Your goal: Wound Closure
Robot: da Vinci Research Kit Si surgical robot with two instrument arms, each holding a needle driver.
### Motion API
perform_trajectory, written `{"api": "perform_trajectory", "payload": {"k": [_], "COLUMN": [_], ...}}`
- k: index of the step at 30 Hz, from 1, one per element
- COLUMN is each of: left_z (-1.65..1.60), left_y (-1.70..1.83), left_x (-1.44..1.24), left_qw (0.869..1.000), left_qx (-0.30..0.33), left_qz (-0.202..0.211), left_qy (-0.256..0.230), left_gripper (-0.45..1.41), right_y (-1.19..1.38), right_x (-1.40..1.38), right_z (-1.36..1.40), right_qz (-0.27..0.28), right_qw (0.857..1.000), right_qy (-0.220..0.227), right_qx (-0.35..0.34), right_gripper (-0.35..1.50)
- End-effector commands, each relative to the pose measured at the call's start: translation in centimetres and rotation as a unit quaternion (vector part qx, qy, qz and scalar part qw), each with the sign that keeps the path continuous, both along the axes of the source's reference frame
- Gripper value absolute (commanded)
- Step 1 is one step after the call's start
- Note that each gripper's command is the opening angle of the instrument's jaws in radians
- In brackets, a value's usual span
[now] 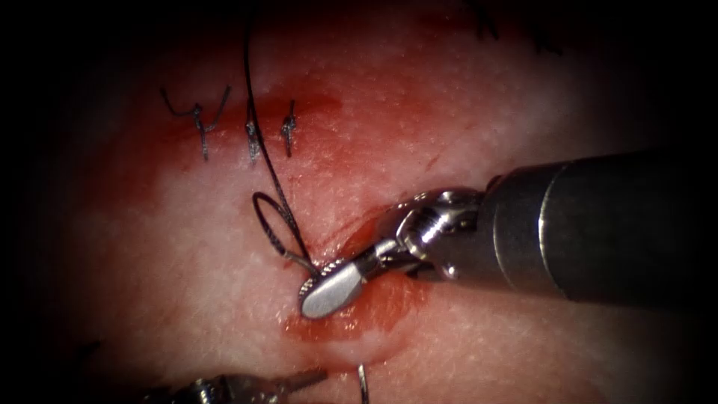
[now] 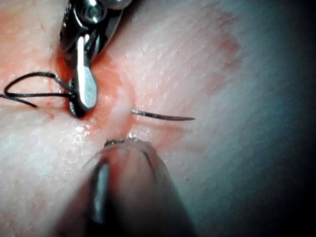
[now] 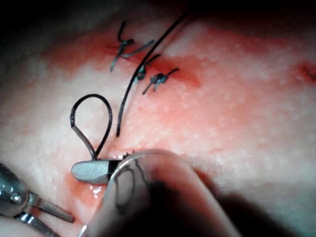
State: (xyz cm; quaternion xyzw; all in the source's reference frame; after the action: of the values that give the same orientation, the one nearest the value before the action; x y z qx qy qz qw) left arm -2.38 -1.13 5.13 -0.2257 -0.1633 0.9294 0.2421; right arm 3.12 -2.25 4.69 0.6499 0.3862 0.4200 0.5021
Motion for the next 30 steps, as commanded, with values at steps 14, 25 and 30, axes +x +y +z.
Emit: {"api": "perform_trajectory", "payload": {"k": [14, 25, 30], "left_z": [-0.08, -0.22, -0.19], "left_y": [-0.02, 0.23, 0.25], "left_x": [-0.13, -0.31, -0.43], "left_qw": [0.989, 0.961, 0.955], "left_qx": [-0.134, -0.262, -0.283], "left_qz": [0.04, 0.031, 0.02], "left_qy": [-0.052, -0.089, -0.089], "left_gripper": [0.26, 0.46, 0.54], "right_y": [1.21, 1.58, 1.49], "right_x": [-0.17, -0.51, -0.54], "right_z": [0.12, 0.14, 0.18], "right_qz": [0.17, 0.21, 0.228], "right_qw": [0.96, 0.929, 0.873], "right_qy": [-0.027, -0.062, -0.073], "right_qx": [-0.221, -0.299, -0.425], "right_gripper": [1.1, 1.3, 0.68]}}
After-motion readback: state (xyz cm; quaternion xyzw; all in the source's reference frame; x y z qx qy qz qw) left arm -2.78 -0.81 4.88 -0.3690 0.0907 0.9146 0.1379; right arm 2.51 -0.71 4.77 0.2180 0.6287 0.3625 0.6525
